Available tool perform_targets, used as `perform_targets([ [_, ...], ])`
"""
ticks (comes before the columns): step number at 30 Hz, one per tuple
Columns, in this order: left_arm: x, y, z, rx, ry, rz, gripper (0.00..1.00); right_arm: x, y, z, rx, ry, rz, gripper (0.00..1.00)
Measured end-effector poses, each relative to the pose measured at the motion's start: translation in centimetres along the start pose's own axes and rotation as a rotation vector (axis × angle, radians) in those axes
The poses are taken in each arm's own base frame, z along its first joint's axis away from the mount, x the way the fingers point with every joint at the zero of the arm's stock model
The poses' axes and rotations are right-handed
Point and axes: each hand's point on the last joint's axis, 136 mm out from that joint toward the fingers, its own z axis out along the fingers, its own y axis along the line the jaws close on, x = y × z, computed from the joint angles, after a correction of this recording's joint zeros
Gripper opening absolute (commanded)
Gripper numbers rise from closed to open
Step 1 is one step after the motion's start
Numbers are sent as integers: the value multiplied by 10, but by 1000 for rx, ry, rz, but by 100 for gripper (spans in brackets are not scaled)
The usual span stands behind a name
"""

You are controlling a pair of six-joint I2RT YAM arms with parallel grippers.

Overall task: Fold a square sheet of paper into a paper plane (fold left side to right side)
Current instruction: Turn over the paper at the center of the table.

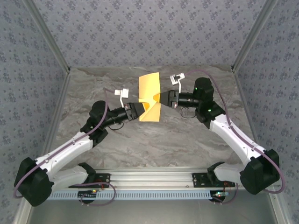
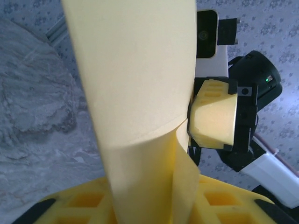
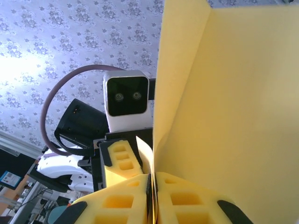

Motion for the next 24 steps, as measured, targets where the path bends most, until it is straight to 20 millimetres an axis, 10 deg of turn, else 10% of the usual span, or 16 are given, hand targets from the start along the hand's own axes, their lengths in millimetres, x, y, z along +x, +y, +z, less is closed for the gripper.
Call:
perform_targets([
  [11, 22, 20, -3, -250, 52, 100, 0, 0, -35, -32, 297, -65, -50, 68],
  [17, 38, 62, 2, -673, 172, 265, 0, 2, -96, -116, 873, -174, -95, 97],
  [24, 72, 169, -22, -1375, 431, 418, 0, 41, -134, -218, 1310, -261, -60, 100],
])
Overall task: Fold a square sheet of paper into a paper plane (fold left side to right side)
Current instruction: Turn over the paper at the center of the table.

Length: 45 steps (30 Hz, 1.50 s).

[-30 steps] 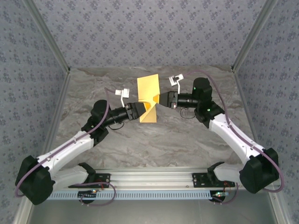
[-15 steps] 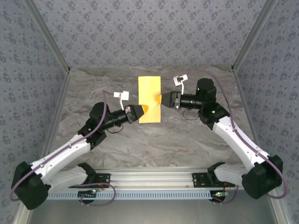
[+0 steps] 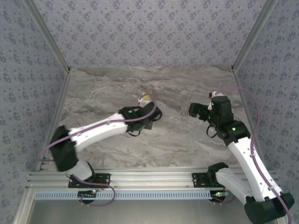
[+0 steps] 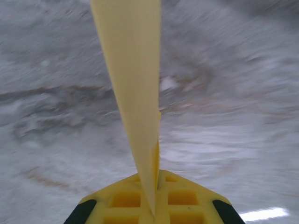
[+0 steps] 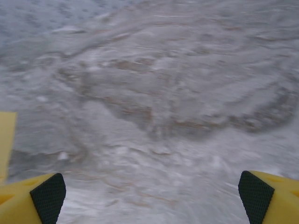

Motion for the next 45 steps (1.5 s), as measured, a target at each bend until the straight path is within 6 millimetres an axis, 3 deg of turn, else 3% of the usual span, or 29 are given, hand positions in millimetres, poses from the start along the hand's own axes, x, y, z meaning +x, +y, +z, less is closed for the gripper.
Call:
perform_targets([
  [4, 27, 17, 36, -258, 122, 93, 0, 5, -23, -4, 96, -8, -4, 100],
  [9, 49, 21, 58, -379, 228, 158, 2, 3, -33, -6, 139, -20, -15, 100],
  [16, 65, -25, 91, -298, 346, 178, 6, 6, -39, -5, 158, -11, -28, 100],
  [20, 72, -43, 99, -235, 393, 183, 11, 12, -41, -4, 168, 11, -40, 100],
  [25, 68, -69, 98, -117, 414, 161, 29, 21, -44, 0, 169, 40, -54, 100],
  [29, 65, -84, 96, -42, 424, 159, 33, 31, -43, 4, 156, 67, -57, 100],
  [35, 63, -107, 89, 128, 428, 126, 54, 35, -36, 6, 110, 89, -57, 100],
  [38, 58, -115, 72, 258, 414, 86, 61, 39, -29, 9, 72, 110, -55, 100],
  [41, 41, -117, 45, 387, 358, 36, 64, 45, -20, 16, 24, 150, -53, 100],
  [45, 13, -105, 12, 525, 252, -51, 67, 55, -1, 27, -80, 204, -43, 99],
])
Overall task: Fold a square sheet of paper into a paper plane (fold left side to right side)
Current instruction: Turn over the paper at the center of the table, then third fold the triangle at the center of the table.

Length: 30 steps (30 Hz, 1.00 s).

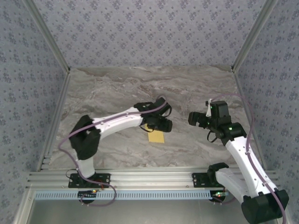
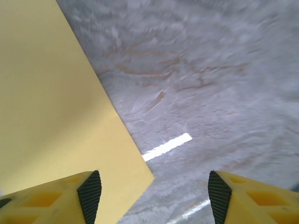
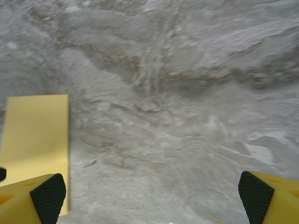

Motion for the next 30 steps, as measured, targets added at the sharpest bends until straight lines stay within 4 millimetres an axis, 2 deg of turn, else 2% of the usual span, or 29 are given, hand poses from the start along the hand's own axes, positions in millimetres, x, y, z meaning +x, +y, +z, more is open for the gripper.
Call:
perform_targets([
  [2, -4, 10, -14, 47, -46, -45, 67, 4, 12, 8, -66, 27, 0, 99],
  [4, -5, 30, -21, 75, -74, -108, 67, 9, 26, 17, -138, 61, -10, 99],
  [7, 2, 64, -14, 95, -79, -216, 68, 21, 51, 29, -230, 115, -51, 99],
  [10, 13, 87, 0, 111, -58, -299, 67, 36, 80, 33, -304, 150, -152, 100],
  [14, 19, 97, 8, 157, -47, -372, 67, 59, 120, 31, -404, 141, -336, 100],
  [16, 15, 99, 8, 188, -61, -398, 67, 81, 136, 33, -444, 129, -453, 100],
  [22, 6, 115, -2, 250, -108, -464, 64, 146, 154, 48, -464, 104, -795, 100],
  [25, 1, 123, -10, 266, -130, -490, 64, 160, 162, 56, -440, 64, -945, 100],
  [30, -4, 129, -21, 286, -162, -505, 64, 163, 166, 77, -334, 5, -1113, 100],
])
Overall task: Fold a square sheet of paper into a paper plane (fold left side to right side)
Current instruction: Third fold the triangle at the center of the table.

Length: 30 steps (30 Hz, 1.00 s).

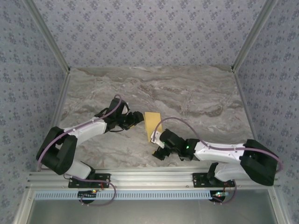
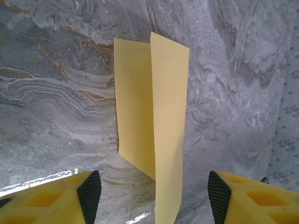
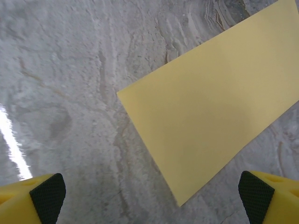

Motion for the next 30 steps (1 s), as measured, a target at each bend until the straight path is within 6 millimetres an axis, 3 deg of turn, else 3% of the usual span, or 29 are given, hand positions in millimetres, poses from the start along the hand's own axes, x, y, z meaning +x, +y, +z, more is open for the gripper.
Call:
perform_targets([
  [3, 1, 4, -2, 2, -1, -7, 64, -3, -2, 12, 51, 23, -77, 100],
  [7, 1, 7, -3, -1, -1, -14, 65, -14, -6, 27, 116, 39, -151, 86],
  [13, 1, 7, -4, 6, 7, -13, 65, -32, -11, 35, 157, 20, -180, 57],
  [19, -10, -9, 0, 21, 16, 23, 65, -34, -7, 35, 134, 10, -175, 26],
  [23, -19, -19, 10, 35, 42, 46, 64, -36, -1, 34, 95, -4, -156, 11],
  [30, -28, -35, 28, 52, 90, 96, 59, -36, 0, 34, 31, -14, -99, 5],
])
